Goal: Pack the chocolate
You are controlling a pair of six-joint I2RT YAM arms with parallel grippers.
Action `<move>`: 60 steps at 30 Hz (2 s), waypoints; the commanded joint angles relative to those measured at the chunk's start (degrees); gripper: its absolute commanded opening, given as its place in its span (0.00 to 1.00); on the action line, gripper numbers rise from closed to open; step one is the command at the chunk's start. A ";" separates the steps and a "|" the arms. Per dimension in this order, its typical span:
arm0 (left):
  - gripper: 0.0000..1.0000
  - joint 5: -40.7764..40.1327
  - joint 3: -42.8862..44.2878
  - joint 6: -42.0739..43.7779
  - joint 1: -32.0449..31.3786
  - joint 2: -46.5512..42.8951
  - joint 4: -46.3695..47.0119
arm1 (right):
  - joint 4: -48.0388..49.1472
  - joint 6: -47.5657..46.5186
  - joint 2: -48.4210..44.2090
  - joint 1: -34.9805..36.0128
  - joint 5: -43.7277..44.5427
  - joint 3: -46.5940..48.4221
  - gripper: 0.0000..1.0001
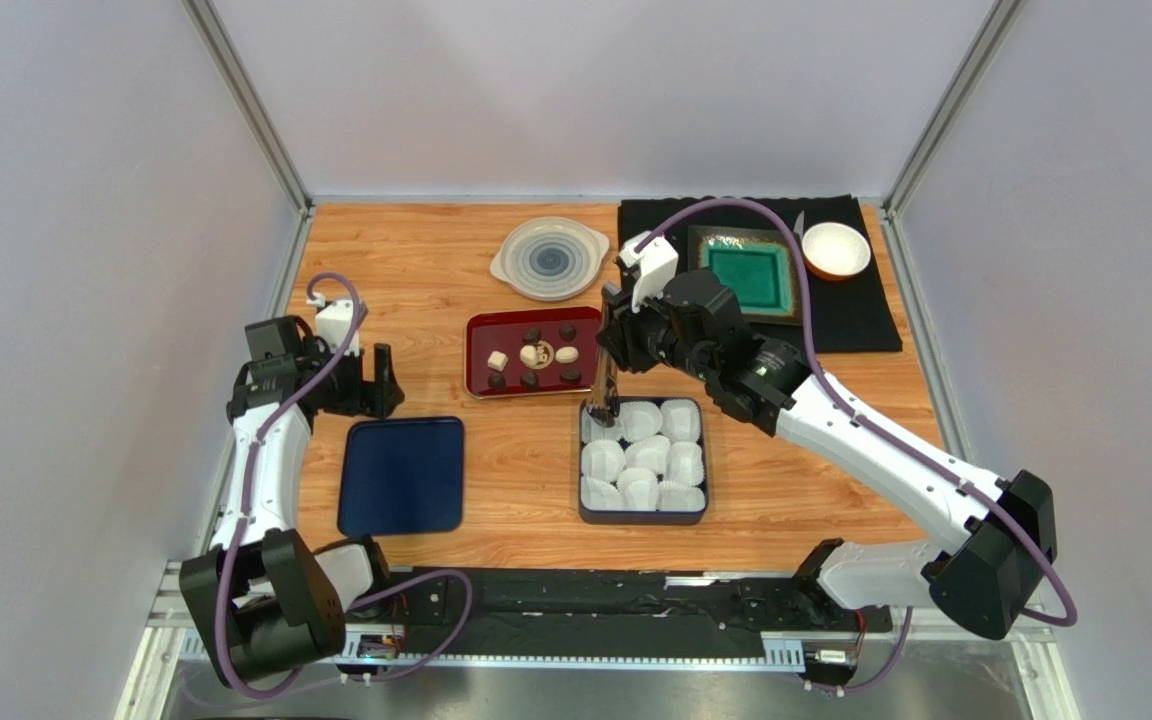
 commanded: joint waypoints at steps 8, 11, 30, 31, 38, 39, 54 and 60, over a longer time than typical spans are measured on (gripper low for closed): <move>0.91 1.19 1.29 1.36 0.59 -1.33 -0.47 | 3.28 -0.50 -1.56 -0.32 0.15 3.03 0.32; 0.91 1.28 1.47 1.28 0.59 -1.33 -0.56 | 3.28 -0.59 -1.73 -0.15 0.07 3.21 0.33; 0.91 1.37 1.82 1.36 0.59 -1.59 -0.91 | 2.49 -0.50 -2.61 -0.32 -0.28 2.95 0.36; 0.91 1.45 1.82 1.36 0.50 -1.50 -0.91 | 2.49 -0.50 -2.61 -0.24 -0.20 2.95 0.36; 0.91 1.63 1.73 1.28 0.59 -1.68 -0.91 | 3.10 -0.59 -2.53 -0.32 -0.46 3.47 0.35; 0.91 1.63 1.73 1.28 0.50 -1.77 -0.99 | 3.19 -0.76 -2.18 -0.24 -0.37 3.91 0.35; 0.91 1.10 1.29 1.71 0.59 -2.30 -0.82 | 5.56 -2.52 10.82 -0.23 -2.99 17.70 0.34; 0.91 2.16 0.33 1.45 0.59 -1.86 -0.20 | 7.06 -3.05 19.86 -0.32 -2.49 24.47 0.35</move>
